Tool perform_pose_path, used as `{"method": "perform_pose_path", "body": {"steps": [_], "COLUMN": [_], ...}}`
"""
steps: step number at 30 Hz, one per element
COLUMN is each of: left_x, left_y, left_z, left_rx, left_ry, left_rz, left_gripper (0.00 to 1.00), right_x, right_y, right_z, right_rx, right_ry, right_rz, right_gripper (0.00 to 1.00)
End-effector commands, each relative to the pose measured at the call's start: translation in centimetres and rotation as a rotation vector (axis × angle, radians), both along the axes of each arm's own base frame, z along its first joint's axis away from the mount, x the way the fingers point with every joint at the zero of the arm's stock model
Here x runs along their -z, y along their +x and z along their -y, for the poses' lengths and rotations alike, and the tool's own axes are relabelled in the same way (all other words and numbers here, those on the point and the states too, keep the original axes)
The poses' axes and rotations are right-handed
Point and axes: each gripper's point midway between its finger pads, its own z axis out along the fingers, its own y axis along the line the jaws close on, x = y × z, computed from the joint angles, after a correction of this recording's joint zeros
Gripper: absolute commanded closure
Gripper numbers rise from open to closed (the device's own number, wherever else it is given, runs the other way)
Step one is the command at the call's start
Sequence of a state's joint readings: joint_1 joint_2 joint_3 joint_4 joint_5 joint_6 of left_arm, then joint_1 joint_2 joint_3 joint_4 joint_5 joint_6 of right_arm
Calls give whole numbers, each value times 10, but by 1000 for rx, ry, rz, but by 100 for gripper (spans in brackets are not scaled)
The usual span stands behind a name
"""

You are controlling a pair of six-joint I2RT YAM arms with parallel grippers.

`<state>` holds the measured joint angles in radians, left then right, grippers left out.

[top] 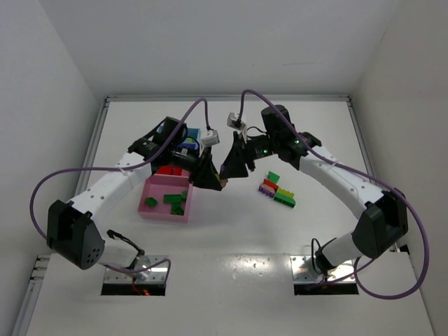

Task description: Sort the legos into containers by color

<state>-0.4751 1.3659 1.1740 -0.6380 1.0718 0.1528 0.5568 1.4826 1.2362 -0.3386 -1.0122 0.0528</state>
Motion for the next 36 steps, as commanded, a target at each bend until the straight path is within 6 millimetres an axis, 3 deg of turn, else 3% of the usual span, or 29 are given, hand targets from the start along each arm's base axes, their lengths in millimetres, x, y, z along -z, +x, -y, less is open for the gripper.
{"method": "perform_pose_path", "body": {"steps": [1, 4, 8, 15, 22, 27, 29, 33, 36], "left_x": [-20, -14, -12, -2, -1, -8, 2, 0, 3], "left_y": [-3, -5, -6, -15, -11, 22, 41, 108, 149], "left_z": [3, 1, -1, -12, -23, -40, -48, -76, -85], "left_rx": [20, 14, -1, -40, -104, -262, -374, -730, -863], "left_ry": [-44, -33, -28, 5, 12, 11, 61, 142, 198], "left_rz": [76, 68, 91, 113, 130, 154, 162, 227, 250], "left_gripper": [73, 70, 70, 66, 65, 71, 73, 75, 75], "right_x": [-7, -6, -6, -14, -10, -4, -3, 0, -3], "right_y": [-3, 0, 9, 33, 33, 31, 32, 31, 31], "right_z": [-3, 0, 6, 29, 45, 51, 52, 52, 53], "right_rx": [-39, -28, 5, 81, 96, 109, 116, 116, 123], "right_ry": [44, 39, 28, 15, -14, -25, -31, -35, -36], "right_rz": [11, 4, 22, 82, 117, 118, 121, 112, 124], "right_gripper": [58, 72, 82, 87, 87, 87, 87, 87, 87]}}
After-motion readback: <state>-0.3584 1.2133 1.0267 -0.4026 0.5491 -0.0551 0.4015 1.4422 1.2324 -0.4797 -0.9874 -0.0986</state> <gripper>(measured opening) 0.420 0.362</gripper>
